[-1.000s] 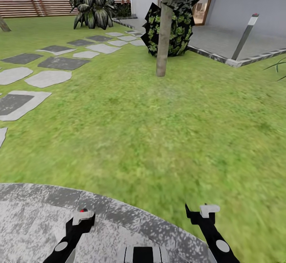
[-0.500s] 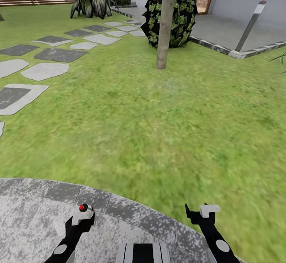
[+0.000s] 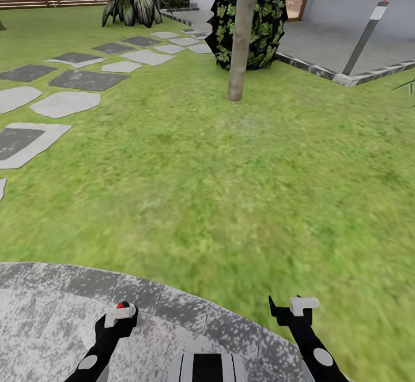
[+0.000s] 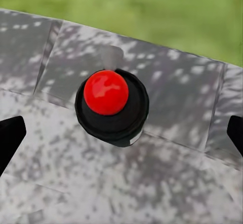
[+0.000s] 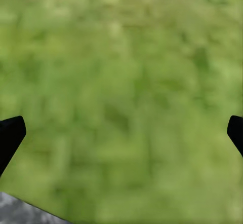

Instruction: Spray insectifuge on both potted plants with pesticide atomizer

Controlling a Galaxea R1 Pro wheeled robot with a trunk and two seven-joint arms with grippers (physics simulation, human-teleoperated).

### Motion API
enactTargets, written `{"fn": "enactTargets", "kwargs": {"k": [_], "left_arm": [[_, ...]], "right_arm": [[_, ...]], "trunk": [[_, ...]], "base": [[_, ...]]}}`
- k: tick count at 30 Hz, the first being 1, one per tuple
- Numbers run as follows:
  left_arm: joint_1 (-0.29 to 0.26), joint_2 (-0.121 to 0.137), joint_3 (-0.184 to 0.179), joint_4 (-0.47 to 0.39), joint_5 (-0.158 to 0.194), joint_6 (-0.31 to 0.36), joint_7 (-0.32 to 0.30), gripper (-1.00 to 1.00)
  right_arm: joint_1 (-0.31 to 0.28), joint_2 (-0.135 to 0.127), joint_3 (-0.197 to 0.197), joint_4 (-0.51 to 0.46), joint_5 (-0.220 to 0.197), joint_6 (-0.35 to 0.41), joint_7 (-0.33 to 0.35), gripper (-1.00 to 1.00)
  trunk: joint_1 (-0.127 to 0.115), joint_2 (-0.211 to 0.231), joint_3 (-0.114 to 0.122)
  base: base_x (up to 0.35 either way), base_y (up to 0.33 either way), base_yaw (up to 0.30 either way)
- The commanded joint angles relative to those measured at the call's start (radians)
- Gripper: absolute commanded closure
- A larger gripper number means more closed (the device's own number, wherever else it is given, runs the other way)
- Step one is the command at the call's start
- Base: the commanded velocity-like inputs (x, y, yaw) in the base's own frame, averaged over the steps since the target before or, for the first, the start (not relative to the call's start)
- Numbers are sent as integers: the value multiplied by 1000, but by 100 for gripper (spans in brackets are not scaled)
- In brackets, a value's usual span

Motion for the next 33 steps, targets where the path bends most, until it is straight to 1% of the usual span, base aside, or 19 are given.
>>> {"fn": "enactTargets", "kwargs": {"k": [1, 9, 15, 20, 27, 33], "left_arm": [[0, 0, 3, 1, -1, -3, -1, -100], [0, 0, 3, 1, 0, -6, -1, -100], [0, 0, 3, 1, 1, -9, -1, -100], [0, 0, 3, 1, 1, -9, -1, -100], [0, 0, 3, 1, 1, -9, -1, -100], [0, 0, 3, 1, 0, -8, -1, -100]], "right_arm": [[0, 0, 0, 0, 0, -3, 0, -100], [0, 0, 0, 3, 0, -3, 0, -100], [0, 0, 0, 3, 0, -3, 0, -100], [0, 0, 0, 3, 0, -3, 0, -100], [0, 0, 1, 3, 0, -3, 0, -100], [0, 0, 1, 2, 0, -3, 0, -100]], "trunk": [[0, 0, -1], [0, 0, -1], [3, -2, -25], [5, -3, -50], [5, -3, -61], [5, -3, -62]], "base": [[0, 0, 0], [0, 0, 0], [0, 0, 0], [0, 0, 0], [0, 0, 0], [60, 0, 0]]}}
